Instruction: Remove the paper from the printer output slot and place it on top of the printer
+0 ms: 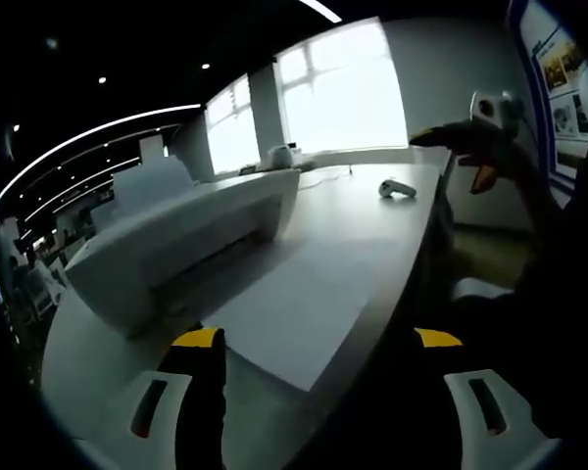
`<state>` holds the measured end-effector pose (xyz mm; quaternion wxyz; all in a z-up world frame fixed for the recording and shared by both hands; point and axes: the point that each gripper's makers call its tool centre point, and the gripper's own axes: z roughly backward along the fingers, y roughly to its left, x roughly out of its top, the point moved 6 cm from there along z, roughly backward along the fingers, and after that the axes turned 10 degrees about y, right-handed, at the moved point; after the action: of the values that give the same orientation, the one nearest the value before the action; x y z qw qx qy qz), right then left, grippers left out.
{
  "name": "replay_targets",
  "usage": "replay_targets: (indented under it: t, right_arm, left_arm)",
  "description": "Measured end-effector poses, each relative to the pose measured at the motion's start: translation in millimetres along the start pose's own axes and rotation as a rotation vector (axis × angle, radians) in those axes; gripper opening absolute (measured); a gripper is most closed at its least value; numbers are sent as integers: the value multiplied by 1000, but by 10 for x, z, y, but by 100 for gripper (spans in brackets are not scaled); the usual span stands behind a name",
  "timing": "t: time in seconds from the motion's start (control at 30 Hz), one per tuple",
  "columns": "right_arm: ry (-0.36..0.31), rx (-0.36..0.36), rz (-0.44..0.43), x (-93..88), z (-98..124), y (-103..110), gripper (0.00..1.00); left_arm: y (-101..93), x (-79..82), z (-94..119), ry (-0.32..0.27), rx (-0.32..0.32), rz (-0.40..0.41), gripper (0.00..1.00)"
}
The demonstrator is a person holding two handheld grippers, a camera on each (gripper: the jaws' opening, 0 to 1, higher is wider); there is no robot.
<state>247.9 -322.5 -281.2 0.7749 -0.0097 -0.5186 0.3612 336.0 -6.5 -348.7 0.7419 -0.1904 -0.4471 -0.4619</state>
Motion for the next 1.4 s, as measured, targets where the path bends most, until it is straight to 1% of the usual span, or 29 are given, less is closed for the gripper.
replay_targets:
  t: [0.17, 0.37, 1.4]
  right_arm:
    - [1, 0, -1, -8, 2, -2, 84]
    - [0, 1, -2, -4, -2, 1, 84]
    - [0, 0, -2, 1, 5, -6, 84]
  left_arm:
    - [9, -11, -10, 7, 9, -5, 79]
    - [-3, 9, -6, -2, 3, -3, 79]
    - [-24, 12, -43, 5, -5, -11, 79]
